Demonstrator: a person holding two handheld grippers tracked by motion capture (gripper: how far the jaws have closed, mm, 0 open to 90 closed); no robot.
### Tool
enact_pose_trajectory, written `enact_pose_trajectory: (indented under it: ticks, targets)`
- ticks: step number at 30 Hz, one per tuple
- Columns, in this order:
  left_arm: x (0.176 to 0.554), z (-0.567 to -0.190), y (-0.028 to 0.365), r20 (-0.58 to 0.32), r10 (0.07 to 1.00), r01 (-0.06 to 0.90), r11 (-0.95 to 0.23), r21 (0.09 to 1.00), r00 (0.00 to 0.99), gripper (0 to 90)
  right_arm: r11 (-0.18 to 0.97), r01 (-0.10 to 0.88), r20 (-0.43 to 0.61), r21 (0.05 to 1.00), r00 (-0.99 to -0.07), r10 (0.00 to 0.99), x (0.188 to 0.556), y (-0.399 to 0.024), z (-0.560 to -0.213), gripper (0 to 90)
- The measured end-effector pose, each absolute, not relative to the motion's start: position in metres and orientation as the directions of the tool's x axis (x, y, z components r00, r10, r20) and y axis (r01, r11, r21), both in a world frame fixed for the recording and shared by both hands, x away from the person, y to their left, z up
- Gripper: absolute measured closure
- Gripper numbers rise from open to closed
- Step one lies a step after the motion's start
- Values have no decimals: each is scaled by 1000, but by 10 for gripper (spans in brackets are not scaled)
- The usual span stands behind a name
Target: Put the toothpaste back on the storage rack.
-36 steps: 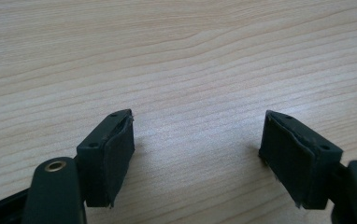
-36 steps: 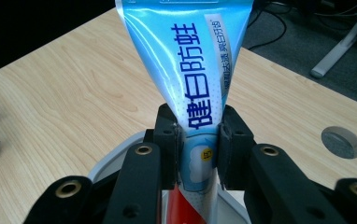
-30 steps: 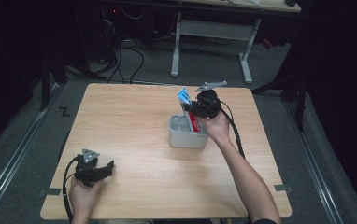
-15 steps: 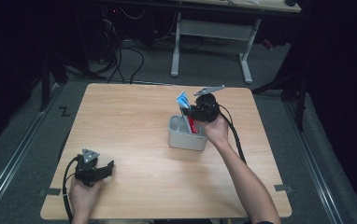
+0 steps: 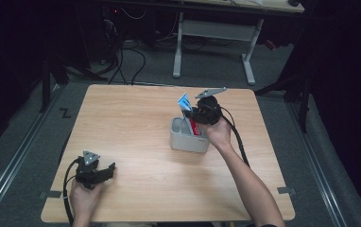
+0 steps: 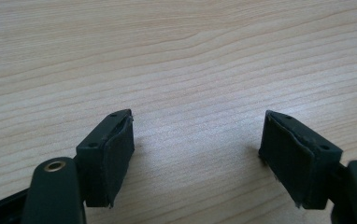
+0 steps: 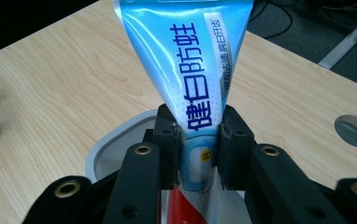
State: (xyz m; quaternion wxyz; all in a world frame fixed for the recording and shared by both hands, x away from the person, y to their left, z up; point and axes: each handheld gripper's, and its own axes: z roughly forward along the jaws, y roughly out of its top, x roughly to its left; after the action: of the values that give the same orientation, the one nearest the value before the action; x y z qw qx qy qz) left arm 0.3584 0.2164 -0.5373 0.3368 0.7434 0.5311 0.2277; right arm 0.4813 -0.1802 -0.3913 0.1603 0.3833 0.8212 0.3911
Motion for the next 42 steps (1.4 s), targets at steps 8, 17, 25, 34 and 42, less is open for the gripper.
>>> enact_pose_trajectory:
  ticks: [8, 17, 25, 34, 42]
  targets:
    - [358, -537, 217, -19, 943, 637, -211, 741, 333, 267, 408, 507, 36, 759, -659, 751, 482, -180, -392, 725]
    - [358, -537, 216, -15, 943, 637, -212, 741, 332, 267, 390, 528, 70, 754, -655, 752, 483, -181, -411, 723]
    - [358, -537, 216, -15, 943, 637, -213, 741, 333, 266, 417, 524, 43, 742, -658, 752, 479, -180, -411, 721]
    - [358, -537, 216, -14, 944, 635, -211, 743, 330, 267, 436, 532, 40, 726, -665, 746, 479, -181, -412, 716]
    - [358, -537, 216, -14, 943, 636, -212, 742, 331, 268, 422, 524, 50, 740, -668, 742, 478, -184, -415, 699]
